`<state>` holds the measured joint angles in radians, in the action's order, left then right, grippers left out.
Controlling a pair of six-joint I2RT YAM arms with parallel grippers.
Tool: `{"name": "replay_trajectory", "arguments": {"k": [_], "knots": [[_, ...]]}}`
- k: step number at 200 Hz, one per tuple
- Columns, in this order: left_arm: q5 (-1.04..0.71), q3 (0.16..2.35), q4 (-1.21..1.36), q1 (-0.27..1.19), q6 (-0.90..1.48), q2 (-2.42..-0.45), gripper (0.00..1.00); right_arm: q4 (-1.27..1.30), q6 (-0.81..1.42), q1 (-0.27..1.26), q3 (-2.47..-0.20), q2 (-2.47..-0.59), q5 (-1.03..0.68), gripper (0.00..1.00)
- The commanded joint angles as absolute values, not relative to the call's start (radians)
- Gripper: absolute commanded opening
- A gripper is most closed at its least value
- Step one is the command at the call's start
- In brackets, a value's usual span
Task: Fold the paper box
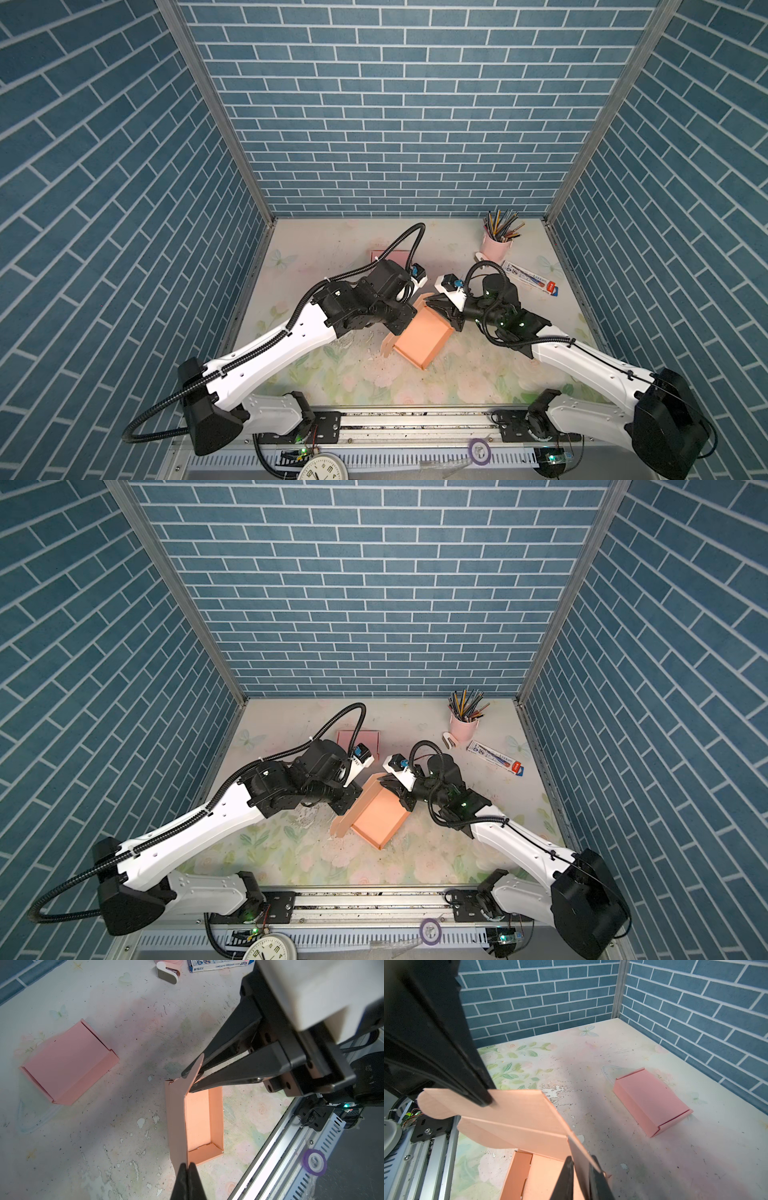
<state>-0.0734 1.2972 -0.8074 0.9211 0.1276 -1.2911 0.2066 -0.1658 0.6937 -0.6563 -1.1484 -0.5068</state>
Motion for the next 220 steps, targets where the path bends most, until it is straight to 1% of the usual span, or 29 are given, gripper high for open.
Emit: {"name": "replay_trajectory", "arguments": {"k": [1,43,71,97,102,126,135,161,194,220], "knots": [[-0.065,1.304,-0.807,0.917,0.104,-1.283,0.0,0.196,-0.206,0.693,-0.661,-1.159,-0.532,0.14],[-0.062,1.298,-0.811,0.917,0.097,-1.278,0.0,0.187,-0.21,0.692,-0.666,-1.164,-0.521,0.11],[-0.061,1.287,-0.802,0.917,0.097,-1.279,0.0,0.172,-0.212,0.693,-0.674,-1.176,-0.485,0.05],[-0.044,1.269,-0.789,0.916,0.103,-1.281,0.0,0.166,-0.215,0.692,-0.672,-1.176,-0.476,0.02],[-0.042,1.262,-0.785,0.918,0.104,-1.28,0.03,0.166,-0.213,0.693,-0.67,-1.175,-0.476,0.02],[-0.042,1.229,-0.751,0.906,0.124,-1.264,0.21,0.161,-0.204,0.692,-0.66,-1.169,-0.469,0.01],[-0.055,1.222,-0.743,0.892,0.132,-1.263,0.23,0.162,-0.198,0.692,-0.652,-1.165,-0.459,0.01],[-0.085,1.195,-0.719,0.836,0.15,-1.255,0.25,0.163,-0.161,0.692,-0.623,-1.151,-0.393,0.0],[-0.133,1.156,-0.678,0.778,0.166,-1.242,0.42,0.182,-0.13,0.693,-0.574,-1.099,-0.358,0.0],[-0.132,1.129,-0.642,0.762,0.176,-1.22,0.51,0.203,-0.095,0.692,-0.533,-1.067,-0.311,0.0]]}}
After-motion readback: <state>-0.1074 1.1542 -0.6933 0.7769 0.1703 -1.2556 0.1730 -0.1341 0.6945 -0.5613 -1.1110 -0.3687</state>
